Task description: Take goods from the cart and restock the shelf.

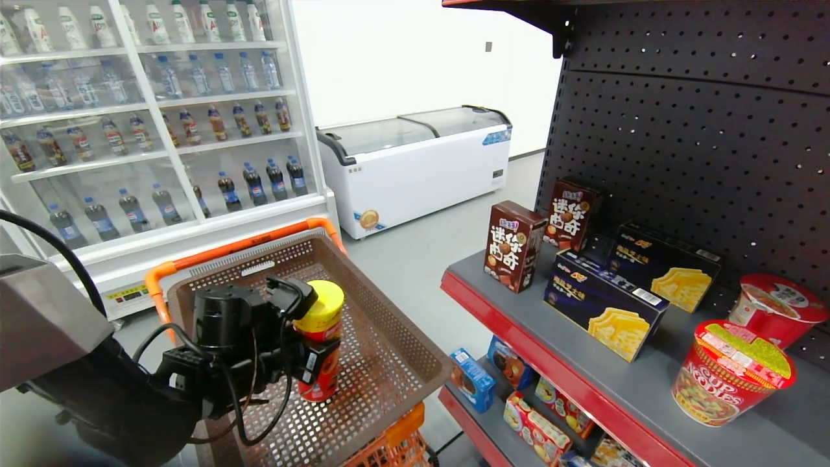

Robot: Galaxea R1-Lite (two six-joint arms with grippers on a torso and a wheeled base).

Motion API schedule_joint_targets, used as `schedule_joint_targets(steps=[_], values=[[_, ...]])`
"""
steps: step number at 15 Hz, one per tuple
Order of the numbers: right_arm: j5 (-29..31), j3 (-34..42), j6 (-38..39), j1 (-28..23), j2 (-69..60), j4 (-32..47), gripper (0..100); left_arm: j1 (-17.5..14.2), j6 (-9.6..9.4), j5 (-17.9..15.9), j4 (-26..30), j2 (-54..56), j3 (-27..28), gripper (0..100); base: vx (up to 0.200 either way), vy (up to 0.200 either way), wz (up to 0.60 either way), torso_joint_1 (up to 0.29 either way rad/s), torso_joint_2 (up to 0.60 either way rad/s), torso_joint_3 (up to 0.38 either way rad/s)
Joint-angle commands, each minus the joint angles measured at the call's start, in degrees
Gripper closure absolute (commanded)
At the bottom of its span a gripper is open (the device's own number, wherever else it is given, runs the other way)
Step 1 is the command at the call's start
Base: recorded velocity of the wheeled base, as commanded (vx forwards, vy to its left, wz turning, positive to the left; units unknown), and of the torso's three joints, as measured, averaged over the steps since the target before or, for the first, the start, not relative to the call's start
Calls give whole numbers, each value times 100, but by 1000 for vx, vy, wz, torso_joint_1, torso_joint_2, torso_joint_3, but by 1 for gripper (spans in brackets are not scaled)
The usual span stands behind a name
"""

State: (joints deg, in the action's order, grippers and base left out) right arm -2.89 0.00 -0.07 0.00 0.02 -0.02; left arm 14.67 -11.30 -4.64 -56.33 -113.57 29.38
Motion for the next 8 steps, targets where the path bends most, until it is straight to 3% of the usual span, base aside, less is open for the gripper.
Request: schedule_joint_targets(steps=[1,2,3,4,6,8], values=[[-1,0,-1,0,-2,-6,0,-69,-74,25,35,326,-81,100,0,0,0,0,0,0],[-1,0,-1,0,-2,-6,0,-69,-74,25,35,326,-81,100,0,0,0,0,0,0],[-1,0,-1,0,-2,-6,0,-113,339,148,210,608,-29,100,0,0,0,0,0,0],[-1,0,-1,0,-2,-6,0,-166,348,227,316,757,33,100,0,0,0,0,0,0],[-1,0,-1,0,-2,-6,0,-350,365,667,1037,1241,367,100,0,0,0,0,0,0],[-1,0,-1,0,-2,-6,0,-570,418,658,2065,1944,648,100,0,0,0,0,0,0]])
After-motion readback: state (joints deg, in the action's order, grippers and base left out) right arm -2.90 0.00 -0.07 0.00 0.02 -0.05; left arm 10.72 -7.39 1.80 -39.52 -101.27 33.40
